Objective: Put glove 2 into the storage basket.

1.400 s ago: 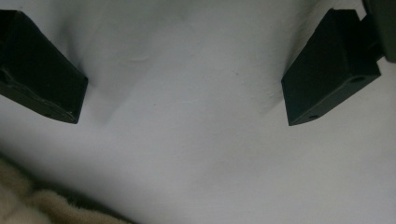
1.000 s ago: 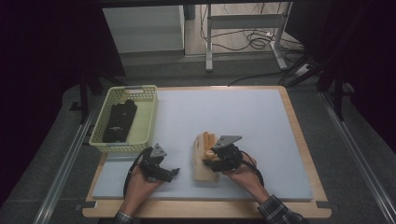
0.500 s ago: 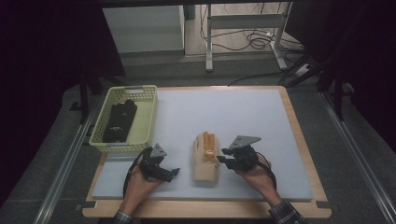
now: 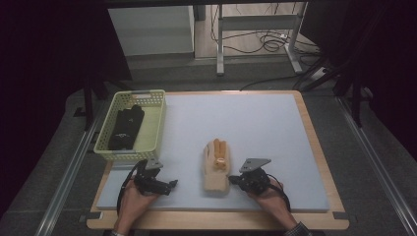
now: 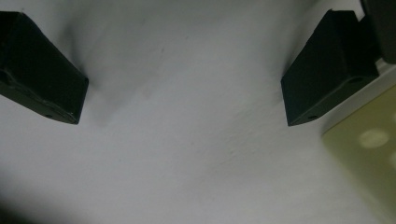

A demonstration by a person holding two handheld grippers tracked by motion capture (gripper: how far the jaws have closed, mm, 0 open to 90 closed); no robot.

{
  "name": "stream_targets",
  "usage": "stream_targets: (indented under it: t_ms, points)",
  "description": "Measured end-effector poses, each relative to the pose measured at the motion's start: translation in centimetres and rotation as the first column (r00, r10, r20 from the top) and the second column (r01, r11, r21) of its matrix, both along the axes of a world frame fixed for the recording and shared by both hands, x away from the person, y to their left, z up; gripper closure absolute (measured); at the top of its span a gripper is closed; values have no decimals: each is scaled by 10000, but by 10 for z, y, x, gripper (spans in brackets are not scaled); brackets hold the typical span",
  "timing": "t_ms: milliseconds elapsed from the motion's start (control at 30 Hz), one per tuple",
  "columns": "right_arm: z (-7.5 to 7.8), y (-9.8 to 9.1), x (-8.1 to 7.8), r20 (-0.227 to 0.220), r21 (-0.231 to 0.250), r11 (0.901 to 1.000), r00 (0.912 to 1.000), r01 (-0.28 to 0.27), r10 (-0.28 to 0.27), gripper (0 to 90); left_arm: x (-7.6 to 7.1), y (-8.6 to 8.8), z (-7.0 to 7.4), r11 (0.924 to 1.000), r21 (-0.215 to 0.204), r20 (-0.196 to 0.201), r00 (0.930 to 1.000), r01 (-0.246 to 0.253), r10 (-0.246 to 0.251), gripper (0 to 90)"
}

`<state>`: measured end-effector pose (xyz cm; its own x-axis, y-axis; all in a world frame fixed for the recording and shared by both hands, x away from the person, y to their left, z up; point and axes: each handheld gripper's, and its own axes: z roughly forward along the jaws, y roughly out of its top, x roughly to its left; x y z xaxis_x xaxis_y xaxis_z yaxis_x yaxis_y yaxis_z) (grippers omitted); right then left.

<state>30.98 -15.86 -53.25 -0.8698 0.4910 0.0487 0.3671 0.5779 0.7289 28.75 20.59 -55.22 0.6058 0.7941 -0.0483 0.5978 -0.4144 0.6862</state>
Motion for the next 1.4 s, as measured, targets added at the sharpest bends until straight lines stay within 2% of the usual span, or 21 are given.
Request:
stream_targets:
  t_ms: [233, 467, 800, 1000, 1100, 1233, 1400]
  points:
    - [-2, 14, 1, -136, 175, 9997, 9998, -172, 174, 882, -1, 2, -1, 10000, -20, 57, 10000, 46, -46, 13]
    - [-4, 36, 3, 146, 91, 9992, 9991, -399, 398, 875, -1, 2, -1, 10000, -19, 44, 10000, 34, -34, 14]
    - [-5, 64, 10, 353, -15, 9995, 9989, -319, 319, 861, -1, 2, -1, 10000, 6, 69, 10000, 40, -40, 14]
    - [-6, 75, 13, 485, -89, 9995, 9983, -314, 318, 844, -1, 2, -1, 10000, -15, 81, 10000, 41, -41, 13]
    - [-6, 75, 13, 536, -98, 9995, 9981, -313, 317, 835, -1, 2, -1, 10000, -20, 88, 10000, 35, -35, 14]
    - [-3, 68, 13, 339, 37, 9994, 9988, -341, 339, 787, -1, 2, -1, 10000, -28, 101, 9999, 34, -34, 14]
    - [5, 43, 16, 493, 124, 9996, 9985, 239, -245, 736, -1, 2, -1, 10000, -28, 95, 9999, 39, -39, 14]
